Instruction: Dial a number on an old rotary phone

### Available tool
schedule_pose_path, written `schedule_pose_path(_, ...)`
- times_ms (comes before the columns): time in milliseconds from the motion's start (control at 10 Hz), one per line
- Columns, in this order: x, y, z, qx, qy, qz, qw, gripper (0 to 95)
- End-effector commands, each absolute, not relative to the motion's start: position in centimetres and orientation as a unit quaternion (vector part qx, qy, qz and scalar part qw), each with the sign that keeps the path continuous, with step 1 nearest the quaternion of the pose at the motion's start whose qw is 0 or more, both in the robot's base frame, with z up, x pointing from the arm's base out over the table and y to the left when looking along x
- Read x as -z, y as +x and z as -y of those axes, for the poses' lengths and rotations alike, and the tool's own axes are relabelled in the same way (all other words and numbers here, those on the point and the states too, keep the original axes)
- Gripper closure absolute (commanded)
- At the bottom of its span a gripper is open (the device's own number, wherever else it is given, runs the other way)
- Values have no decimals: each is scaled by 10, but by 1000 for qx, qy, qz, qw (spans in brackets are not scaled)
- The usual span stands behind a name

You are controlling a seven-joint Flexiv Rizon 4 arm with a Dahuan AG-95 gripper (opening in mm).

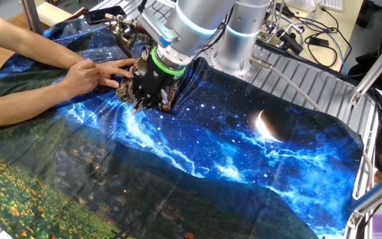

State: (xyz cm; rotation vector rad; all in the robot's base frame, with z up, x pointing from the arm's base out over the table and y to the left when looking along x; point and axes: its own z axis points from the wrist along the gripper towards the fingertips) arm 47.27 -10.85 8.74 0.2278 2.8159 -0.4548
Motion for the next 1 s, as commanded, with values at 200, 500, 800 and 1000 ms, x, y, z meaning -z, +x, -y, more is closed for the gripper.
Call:
schedule_pose_path(200, -86, 473, 105, 154, 88, -974, 141, 950)
schedule_pose_path(500, -85, 477, 106, 159, 95, -972, 143, 950)
schedule_pose_path(800, -81, 482, 109, 169, 95, -970, 148, 950)
schedule_pose_path(1000, -78, 485, 110, 163, 101, -969, 155, 950)
